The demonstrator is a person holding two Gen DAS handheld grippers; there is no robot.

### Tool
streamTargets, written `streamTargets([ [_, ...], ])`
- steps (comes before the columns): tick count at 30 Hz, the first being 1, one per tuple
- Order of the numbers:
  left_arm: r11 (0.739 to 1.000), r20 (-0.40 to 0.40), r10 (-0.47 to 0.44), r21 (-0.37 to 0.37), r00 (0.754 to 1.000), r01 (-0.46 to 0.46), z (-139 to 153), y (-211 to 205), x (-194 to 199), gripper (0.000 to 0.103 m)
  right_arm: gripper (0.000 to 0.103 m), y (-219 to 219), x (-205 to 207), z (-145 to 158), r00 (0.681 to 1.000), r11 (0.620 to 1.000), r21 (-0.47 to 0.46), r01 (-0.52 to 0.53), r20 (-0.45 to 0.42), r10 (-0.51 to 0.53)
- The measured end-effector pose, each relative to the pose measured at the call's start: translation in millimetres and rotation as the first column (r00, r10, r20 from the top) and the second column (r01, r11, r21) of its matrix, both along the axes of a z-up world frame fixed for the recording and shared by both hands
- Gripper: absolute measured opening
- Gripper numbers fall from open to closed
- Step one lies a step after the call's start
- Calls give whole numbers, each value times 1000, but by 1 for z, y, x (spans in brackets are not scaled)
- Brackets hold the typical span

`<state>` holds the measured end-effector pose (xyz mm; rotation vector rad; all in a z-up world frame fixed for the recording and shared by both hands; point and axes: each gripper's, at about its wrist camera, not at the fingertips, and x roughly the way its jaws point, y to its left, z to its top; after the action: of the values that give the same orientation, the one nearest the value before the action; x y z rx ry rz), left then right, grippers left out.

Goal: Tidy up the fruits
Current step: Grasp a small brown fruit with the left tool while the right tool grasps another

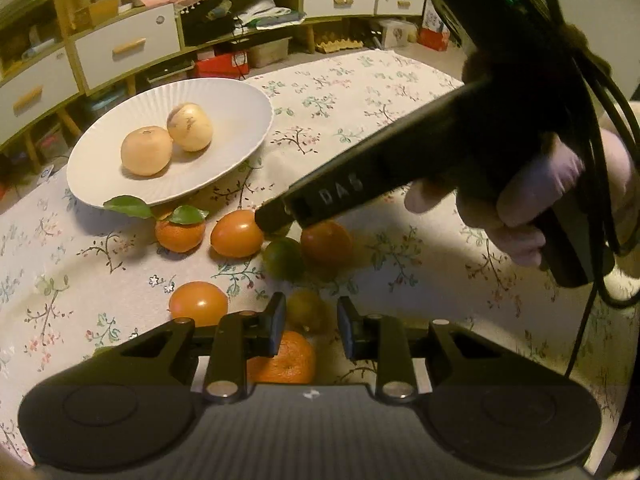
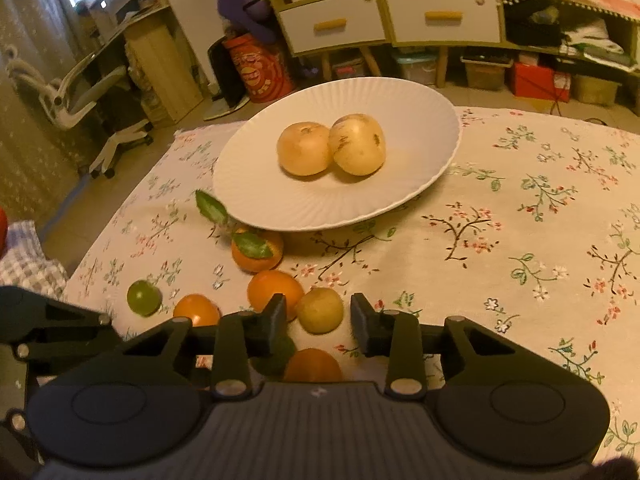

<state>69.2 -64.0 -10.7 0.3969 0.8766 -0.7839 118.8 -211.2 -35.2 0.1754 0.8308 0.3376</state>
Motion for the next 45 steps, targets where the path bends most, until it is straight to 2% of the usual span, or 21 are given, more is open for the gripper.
streamTargets([
  [7,997,10,-21,76,1000,20,-4,-11,5,20,26,7,2,-4,1000,1000,-21,-19,-20,18],
  [14,994,21,-28,102,999,26,-6,-14,5,16,24,7,0,-4,1000,1000,-13,-21,-20,21],
  [21,997,2,9,79,1000,-9,-4,-10,8,16,24,6,-1,-2,1000,1000,-6,-14,-14,13],
  [36,999,54,40,31,998,-41,16,-6,3,16,24,5,-2,15,1000,1000,-16,-1,3,1],
  [45,996,83,85,-2,993,-85,27,-1,9,16,24,2,-5,28,999,1000,-15,11,47,-10],
])
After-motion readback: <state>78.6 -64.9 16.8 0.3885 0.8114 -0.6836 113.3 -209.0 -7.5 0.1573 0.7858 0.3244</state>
